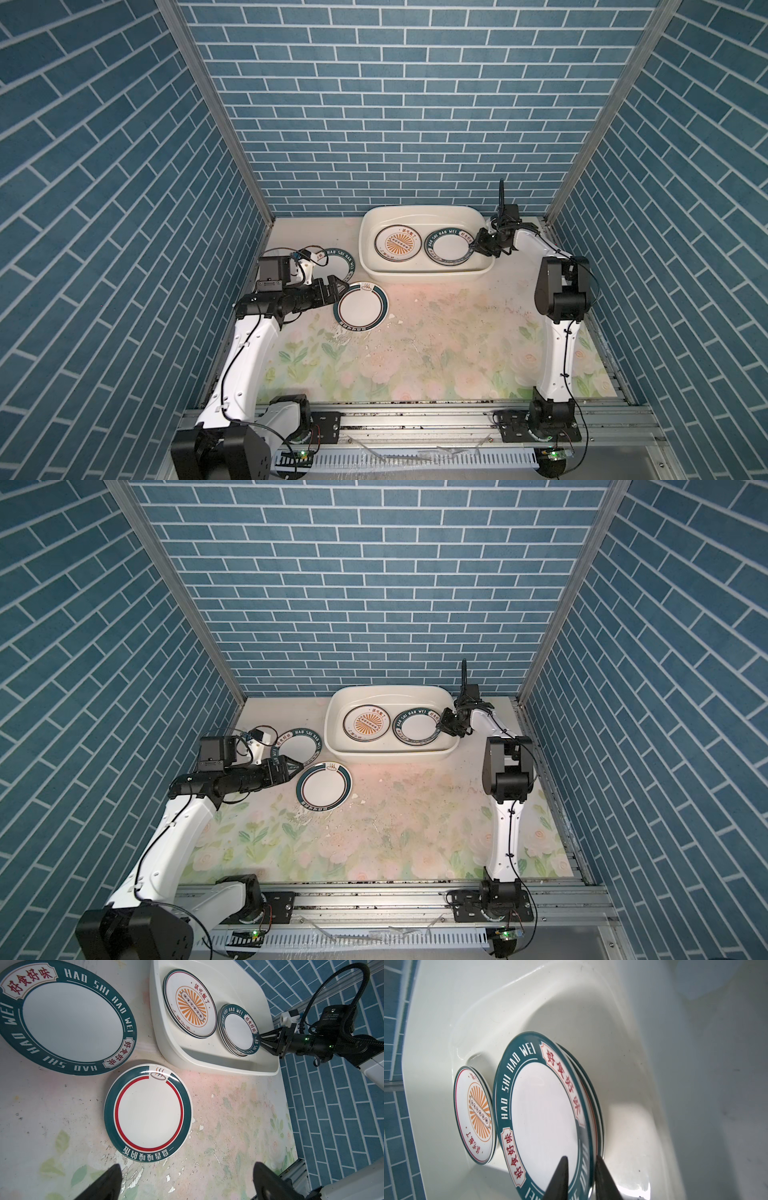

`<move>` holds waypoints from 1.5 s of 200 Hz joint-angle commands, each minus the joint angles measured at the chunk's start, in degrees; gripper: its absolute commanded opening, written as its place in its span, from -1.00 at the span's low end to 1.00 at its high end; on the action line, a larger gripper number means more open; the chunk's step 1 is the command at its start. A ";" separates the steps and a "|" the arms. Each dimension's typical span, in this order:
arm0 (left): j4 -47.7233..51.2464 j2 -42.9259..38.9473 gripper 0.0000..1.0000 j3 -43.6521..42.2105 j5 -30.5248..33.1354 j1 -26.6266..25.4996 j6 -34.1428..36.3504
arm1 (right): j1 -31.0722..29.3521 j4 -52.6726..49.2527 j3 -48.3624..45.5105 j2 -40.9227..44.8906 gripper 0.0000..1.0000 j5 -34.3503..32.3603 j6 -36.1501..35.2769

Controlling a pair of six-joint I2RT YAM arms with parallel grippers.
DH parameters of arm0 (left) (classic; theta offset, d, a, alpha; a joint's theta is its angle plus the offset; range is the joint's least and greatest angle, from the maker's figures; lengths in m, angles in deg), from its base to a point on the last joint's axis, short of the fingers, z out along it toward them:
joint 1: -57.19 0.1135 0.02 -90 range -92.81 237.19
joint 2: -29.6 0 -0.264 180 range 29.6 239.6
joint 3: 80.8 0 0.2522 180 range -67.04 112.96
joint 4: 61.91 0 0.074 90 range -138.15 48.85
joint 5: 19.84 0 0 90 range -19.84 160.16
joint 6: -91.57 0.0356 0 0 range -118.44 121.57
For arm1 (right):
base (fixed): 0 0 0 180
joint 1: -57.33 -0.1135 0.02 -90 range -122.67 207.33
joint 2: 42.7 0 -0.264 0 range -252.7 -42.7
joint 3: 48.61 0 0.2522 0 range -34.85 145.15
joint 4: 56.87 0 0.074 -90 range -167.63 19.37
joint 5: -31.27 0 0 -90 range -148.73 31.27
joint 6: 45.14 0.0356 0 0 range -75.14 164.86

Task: Place the plates into the plastic bin on the countertop
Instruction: 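Lower the plate onto the sunburst plate in the bin and open the right gripper, then move the right gripper back to the red-ringed plate while the left approaches it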

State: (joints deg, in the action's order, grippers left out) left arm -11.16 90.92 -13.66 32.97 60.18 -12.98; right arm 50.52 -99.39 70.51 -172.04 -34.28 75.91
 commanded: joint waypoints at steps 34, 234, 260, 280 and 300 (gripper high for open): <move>-0.47 -0.43 0.99 -0.56 -0.08 0.36 -0.58 | -0.21 -3.74 0.27 -1.16 -0.42 -0.15 -0.06; -13.11 13.47 0.99 -8.66 3.38 1.29 -10.49 | -7.82 -15.00 -13.09 37.27 -0.43 -3.77 -4.40; -16.77 15.42 0.99 -8.56 4.75 -0.93 -9.36 | -16.14 -8.58 -30.83 49.51 -0.44 -0.34 0.98; -17.34 16.71 0.99 -7.85 7.44 -1.66 -7.58 | -22.35 0.58 -43.72 58.22 -0.44 0.11 7.08; -17.67 18.17 0.99 -7.61 10.73 -2.08 -4.81 | -26.76 5.07 -51.39 62.83 -0.44 -2.31 10.63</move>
State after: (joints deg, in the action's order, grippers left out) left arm -26.92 107.62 -22.40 39.42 58.63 -21.05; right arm 27.16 -101.70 26.53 -113.11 -35.02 79.36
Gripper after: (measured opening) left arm 0.995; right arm 0.283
